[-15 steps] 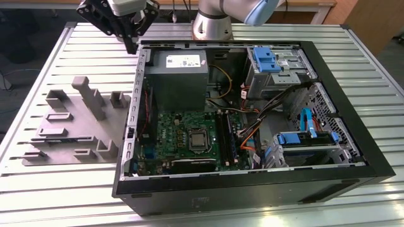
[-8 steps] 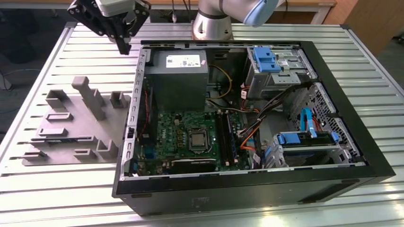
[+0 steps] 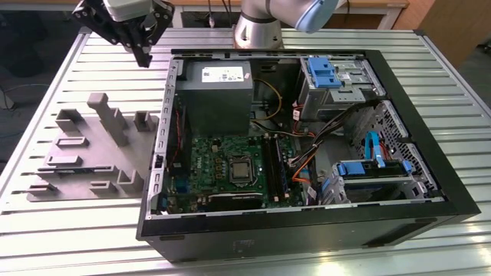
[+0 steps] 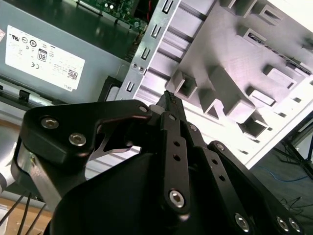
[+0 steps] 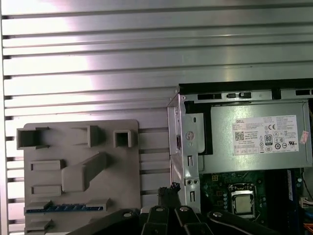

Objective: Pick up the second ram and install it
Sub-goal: 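Reach for the second ram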

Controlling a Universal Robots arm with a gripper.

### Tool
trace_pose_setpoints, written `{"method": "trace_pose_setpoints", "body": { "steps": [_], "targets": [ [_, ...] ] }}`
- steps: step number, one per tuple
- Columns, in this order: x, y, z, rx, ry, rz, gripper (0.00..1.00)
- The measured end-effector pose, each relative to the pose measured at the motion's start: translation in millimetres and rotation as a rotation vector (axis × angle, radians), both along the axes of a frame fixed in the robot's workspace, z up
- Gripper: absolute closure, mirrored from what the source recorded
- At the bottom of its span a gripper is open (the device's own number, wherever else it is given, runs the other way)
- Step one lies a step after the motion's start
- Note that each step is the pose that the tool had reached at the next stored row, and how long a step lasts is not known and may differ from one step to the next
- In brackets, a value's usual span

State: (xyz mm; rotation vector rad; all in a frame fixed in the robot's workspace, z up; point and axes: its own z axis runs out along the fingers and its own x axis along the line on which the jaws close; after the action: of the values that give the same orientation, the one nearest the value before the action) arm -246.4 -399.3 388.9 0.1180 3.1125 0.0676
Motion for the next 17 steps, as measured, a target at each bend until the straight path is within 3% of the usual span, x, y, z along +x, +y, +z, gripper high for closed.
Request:
{"method": "trace_pose_setpoints", "body": {
  "steps": [17],
  "targets": [
    [-24.0, -0.4, -3.2, 0.0, 0.0, 0.0, 0.89]
  ]
}}
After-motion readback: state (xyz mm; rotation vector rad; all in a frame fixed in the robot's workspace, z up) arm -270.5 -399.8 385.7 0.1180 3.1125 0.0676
